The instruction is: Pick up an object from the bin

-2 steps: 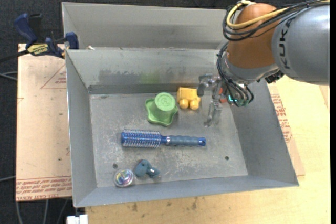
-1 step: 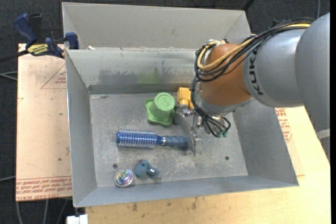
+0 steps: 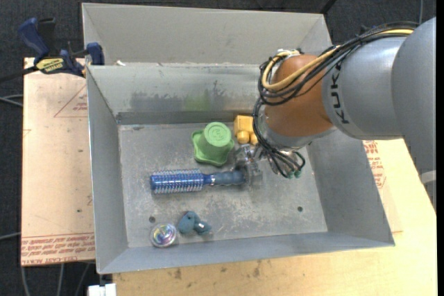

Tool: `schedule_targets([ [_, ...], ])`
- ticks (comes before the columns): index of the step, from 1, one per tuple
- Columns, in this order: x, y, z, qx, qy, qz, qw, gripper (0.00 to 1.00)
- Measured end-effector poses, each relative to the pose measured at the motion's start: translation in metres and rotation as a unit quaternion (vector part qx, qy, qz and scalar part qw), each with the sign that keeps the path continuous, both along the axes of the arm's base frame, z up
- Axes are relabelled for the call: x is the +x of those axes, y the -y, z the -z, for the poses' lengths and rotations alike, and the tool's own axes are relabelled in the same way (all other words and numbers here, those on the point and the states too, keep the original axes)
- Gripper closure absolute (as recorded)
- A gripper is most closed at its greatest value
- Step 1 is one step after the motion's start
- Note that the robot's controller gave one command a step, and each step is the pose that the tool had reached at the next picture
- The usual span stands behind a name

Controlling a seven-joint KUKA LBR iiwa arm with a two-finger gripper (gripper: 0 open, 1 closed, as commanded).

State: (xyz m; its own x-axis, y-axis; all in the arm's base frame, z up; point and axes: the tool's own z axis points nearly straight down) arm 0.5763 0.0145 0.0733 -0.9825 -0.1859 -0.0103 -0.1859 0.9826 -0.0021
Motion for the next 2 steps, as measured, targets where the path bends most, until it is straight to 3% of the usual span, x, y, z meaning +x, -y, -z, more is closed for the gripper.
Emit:
schedule_targets([
  [1, 0.0104, 0.0022, -0.1192, 0.001, 0.0009, 0.036, 0.9994, 1.0],
  [2, 0.0084, 0.0021, -0.114, 0.001, -0.0036, 0.036, 0.9994, 0.0],
])
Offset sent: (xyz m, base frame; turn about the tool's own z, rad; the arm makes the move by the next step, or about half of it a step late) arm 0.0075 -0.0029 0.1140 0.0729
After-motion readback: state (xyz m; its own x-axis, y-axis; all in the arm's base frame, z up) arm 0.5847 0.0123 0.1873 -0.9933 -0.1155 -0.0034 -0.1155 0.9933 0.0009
